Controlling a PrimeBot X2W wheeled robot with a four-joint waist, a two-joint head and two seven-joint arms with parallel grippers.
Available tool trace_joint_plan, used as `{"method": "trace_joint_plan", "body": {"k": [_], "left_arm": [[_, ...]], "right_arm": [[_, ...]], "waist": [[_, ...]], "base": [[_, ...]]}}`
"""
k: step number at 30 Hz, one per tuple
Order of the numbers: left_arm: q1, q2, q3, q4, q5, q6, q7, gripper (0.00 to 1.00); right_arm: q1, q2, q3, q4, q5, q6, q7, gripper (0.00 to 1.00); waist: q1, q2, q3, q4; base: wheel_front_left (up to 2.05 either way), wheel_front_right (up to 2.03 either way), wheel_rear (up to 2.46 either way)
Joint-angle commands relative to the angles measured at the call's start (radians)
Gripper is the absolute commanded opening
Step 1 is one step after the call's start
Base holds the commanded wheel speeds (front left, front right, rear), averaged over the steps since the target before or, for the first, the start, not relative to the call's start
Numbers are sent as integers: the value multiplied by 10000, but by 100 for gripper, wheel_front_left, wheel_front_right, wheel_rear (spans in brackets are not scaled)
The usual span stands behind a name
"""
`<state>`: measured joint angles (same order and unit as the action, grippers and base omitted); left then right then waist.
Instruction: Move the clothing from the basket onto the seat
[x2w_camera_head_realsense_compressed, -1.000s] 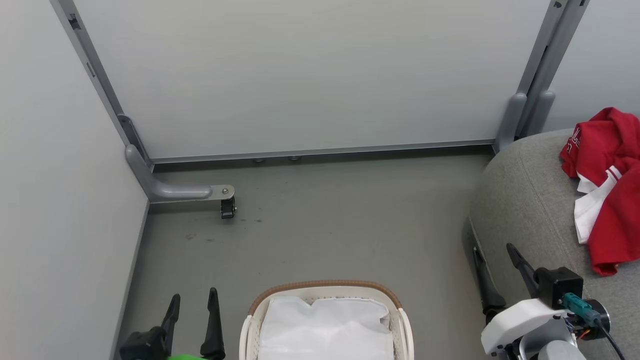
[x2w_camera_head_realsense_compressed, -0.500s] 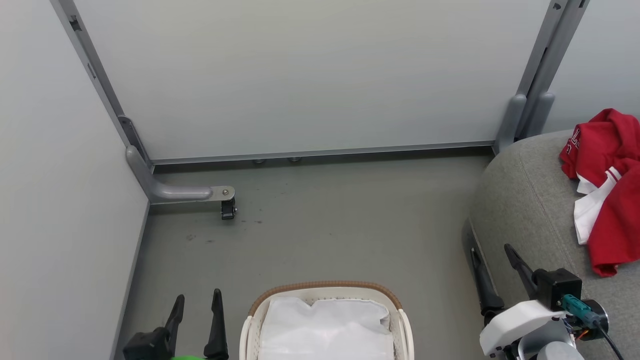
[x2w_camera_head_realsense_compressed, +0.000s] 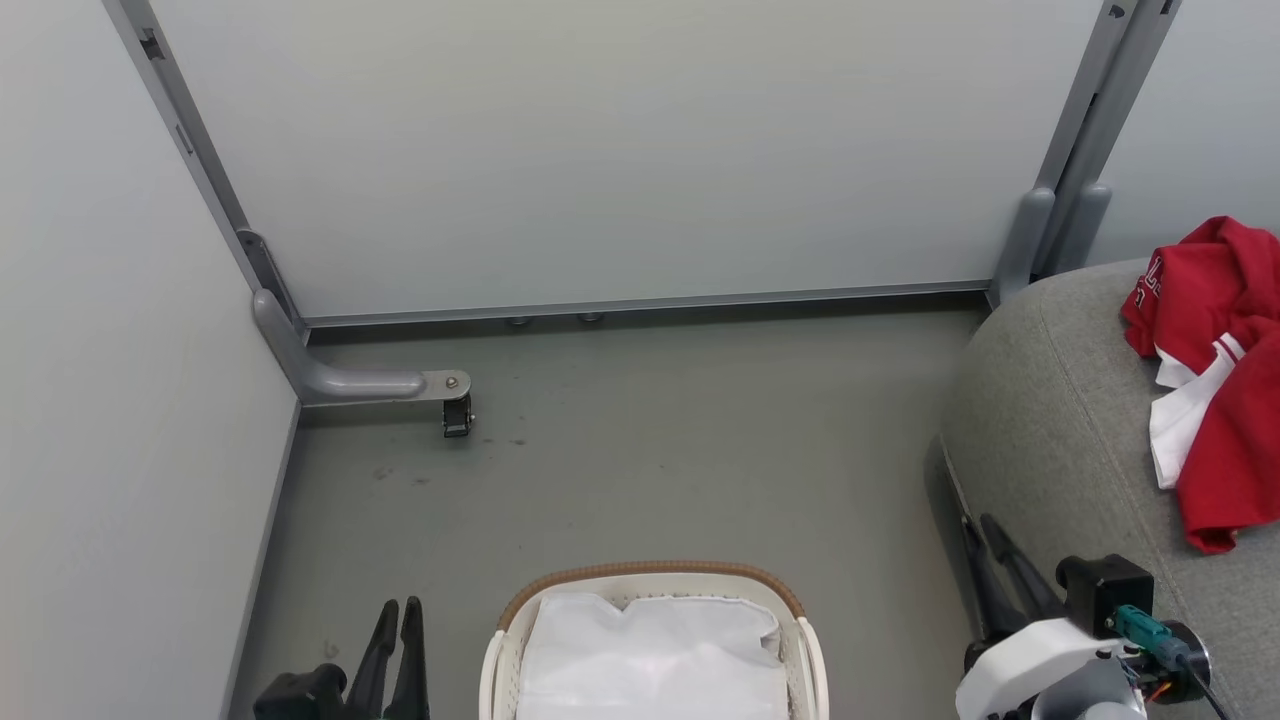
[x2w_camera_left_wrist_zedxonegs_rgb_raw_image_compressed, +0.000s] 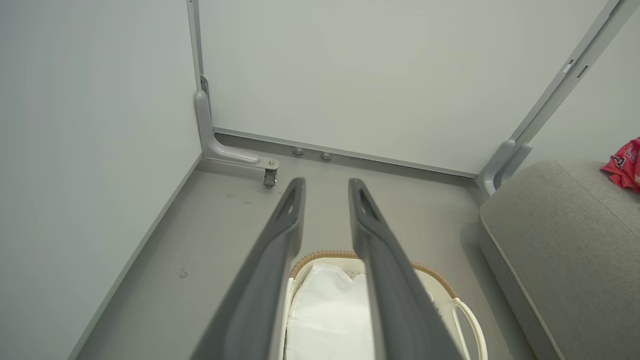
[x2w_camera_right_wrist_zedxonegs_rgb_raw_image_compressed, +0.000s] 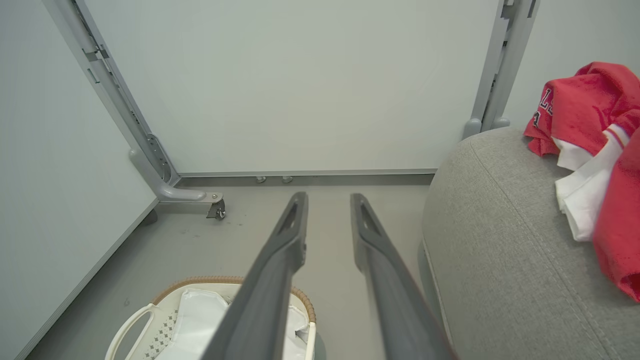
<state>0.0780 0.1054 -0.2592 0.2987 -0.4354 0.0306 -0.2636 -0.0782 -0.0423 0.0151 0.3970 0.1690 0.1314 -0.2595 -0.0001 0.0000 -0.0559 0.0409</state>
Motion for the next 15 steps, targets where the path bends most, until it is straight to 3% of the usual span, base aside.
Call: {"method": "trace_joint_plan", "body": {"k": [1,15], "left_arm": [[-1,-1,1,46,-15,-2,5,0],[-380,-103,704,-60,-2201,-306,709,0]], "right_arm": [[37,11,-6,53,16,0,15,0],[-62,-10,-271,-233,2696,-2,730,0]], "waist": [[1,0,1,0],[1,0,66,-46]], "base": [[0,0,0],[0,0,0]]}}
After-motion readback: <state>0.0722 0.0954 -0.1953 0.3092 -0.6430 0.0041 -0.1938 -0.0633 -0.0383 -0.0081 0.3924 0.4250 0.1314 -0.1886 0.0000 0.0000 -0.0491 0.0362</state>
